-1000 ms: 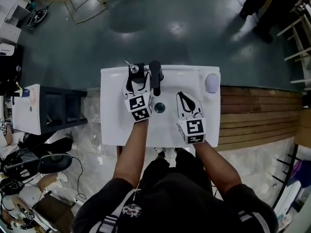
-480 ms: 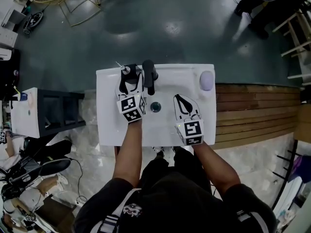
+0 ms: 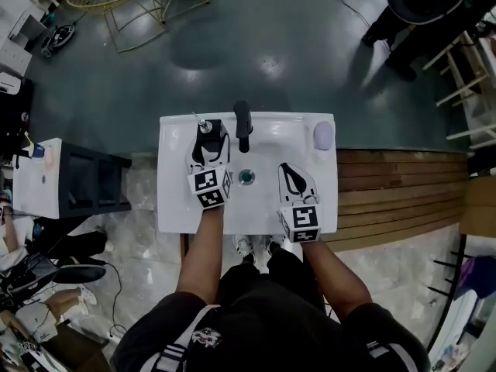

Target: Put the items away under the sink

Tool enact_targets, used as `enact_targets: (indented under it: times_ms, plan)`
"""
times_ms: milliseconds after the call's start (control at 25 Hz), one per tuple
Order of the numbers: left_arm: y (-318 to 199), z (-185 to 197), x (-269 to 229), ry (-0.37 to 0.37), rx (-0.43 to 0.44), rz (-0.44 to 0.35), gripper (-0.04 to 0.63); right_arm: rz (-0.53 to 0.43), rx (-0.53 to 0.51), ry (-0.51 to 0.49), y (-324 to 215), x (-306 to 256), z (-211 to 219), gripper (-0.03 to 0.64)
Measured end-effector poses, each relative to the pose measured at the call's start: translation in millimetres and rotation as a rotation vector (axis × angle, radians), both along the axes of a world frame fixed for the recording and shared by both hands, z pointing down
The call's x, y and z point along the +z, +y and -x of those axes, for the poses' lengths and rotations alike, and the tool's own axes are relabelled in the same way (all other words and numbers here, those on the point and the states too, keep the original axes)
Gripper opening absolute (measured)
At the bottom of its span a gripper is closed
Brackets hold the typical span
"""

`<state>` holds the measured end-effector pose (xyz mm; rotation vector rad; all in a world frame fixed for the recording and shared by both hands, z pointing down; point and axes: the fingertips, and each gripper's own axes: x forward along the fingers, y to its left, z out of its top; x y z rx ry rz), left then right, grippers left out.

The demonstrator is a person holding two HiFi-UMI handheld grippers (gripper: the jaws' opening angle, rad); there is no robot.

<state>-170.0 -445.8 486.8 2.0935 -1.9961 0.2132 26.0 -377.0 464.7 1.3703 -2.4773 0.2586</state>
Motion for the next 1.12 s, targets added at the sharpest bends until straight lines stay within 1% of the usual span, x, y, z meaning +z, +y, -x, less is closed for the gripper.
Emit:
enact_targets:
  times_ms: [320, 600, 840, 1120]
  plan:
    - [55, -6, -11, -0.011, 0.093, -0.016, 0.311, -0.029, 0.046, -0.028, 55, -17, 10, 0.025]
    - [100, -4, -21, -0.006, 0.136, -0.025, 0.311, -0.037, 0.076, -0.029, 95, -25, 17, 0.025]
    - [142, -7, -32, -0.013, 0.148, -0.050, 0.311, -0.038, 0.049, -0.037, 120, -24, 23, 0.025]
    - [190, -34, -53, -0.015, 0.131, -0.095, 0.311, -0.068, 0.003, -0.051, 161, -35, 8, 0.025]
